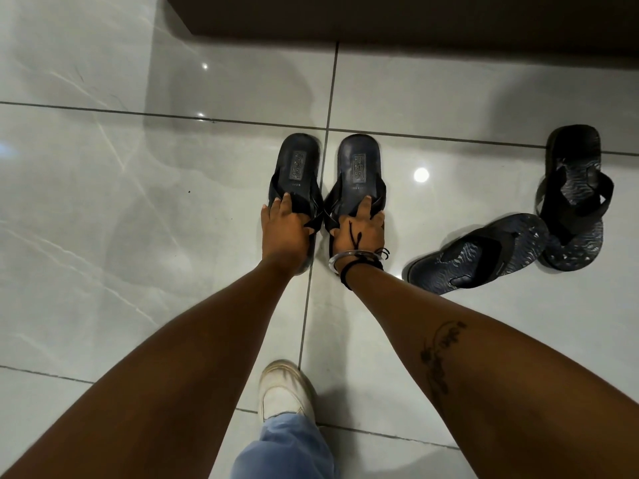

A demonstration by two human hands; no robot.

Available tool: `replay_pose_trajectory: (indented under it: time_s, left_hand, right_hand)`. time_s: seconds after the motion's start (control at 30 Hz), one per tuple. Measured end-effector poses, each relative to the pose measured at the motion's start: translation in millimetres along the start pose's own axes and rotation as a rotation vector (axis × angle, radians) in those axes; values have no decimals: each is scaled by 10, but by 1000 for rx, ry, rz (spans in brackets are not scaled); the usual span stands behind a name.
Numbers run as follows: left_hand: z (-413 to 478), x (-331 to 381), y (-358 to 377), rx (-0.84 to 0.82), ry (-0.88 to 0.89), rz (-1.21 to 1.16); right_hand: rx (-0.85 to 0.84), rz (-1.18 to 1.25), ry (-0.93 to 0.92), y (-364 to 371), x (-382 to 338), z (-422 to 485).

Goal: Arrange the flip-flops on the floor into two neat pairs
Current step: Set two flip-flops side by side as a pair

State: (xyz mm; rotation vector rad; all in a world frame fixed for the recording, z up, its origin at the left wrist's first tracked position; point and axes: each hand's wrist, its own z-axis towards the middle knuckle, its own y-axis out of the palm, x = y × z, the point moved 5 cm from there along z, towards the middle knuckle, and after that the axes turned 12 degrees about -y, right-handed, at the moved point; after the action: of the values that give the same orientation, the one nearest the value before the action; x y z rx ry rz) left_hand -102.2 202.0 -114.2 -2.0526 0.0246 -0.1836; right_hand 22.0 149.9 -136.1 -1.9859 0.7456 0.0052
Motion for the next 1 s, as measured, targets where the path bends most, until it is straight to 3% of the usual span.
replay_pose_trajectory:
  time_s: [0.5, 0.67, 0.77, 0.83, 0.93, 1.0]
  left_hand:
    - [0, 72, -95, -34, -38, 144]
    - [-159, 390, -247, 85, -22, 50]
    - [-302, 878, -246, 163, 95, 66]
    - [-416, 1283, -130, 122, 154, 55]
    - [-650, 1955, 120, 35, 170, -24]
    - [-811, 2412, 310, -51, 118, -81]
  right_hand:
    - [-57, 47, -6, -159, -57, -137]
    - [39, 16, -163, -422, 119, -290]
    - [144, 13, -182, -723, 607, -287]
    - [178, -43, -144, -949, 1120, -244]
    - [200, -120, 57, -1239, 2043, -153]
    - [234, -8, 276, -1397, 2641, -127]
